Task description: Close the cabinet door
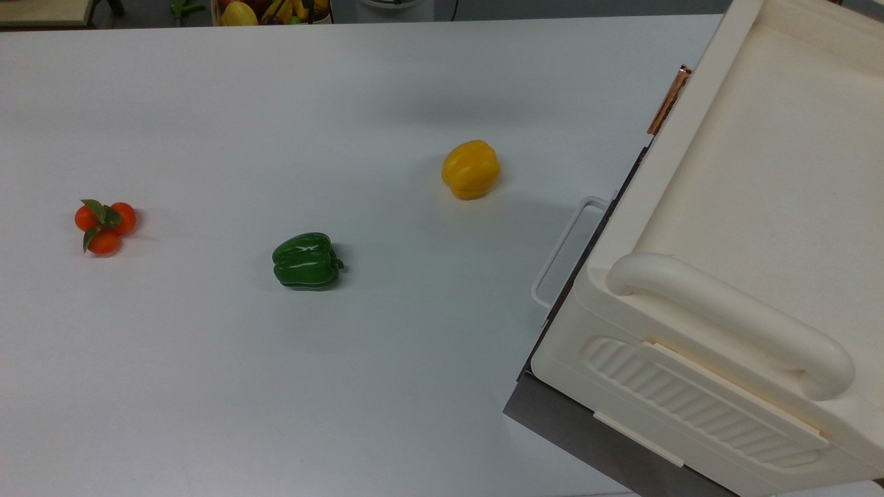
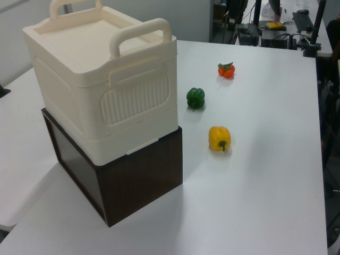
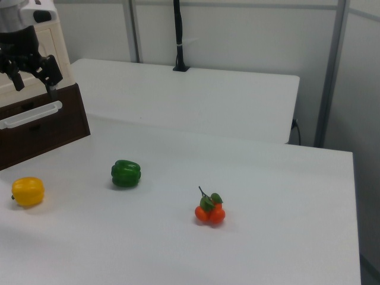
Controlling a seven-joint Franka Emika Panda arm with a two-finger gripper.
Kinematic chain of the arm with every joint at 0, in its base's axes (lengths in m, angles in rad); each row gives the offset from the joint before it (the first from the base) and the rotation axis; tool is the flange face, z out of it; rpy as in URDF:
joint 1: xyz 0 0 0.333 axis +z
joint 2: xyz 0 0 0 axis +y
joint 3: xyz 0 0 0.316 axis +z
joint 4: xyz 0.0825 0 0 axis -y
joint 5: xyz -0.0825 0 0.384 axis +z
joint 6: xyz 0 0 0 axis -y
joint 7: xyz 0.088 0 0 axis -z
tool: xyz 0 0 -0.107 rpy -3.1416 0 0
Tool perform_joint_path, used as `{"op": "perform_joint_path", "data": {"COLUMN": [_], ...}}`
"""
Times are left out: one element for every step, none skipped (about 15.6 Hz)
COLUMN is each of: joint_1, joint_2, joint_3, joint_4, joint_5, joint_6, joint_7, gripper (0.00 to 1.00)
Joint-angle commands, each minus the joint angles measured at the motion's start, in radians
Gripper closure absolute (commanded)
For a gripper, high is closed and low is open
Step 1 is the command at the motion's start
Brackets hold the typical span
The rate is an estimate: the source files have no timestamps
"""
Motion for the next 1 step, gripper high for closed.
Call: {"op": "perform_joint_path", "data": {"joint_1": [0.027], "joint_2": [-0.007], "joint_3": [-0.014], "joint_4": [-0.033], "joint_5": [-0.013], "joint_6": [0.024], "joint_7": [-0.031], "gripper": [0.0]}}
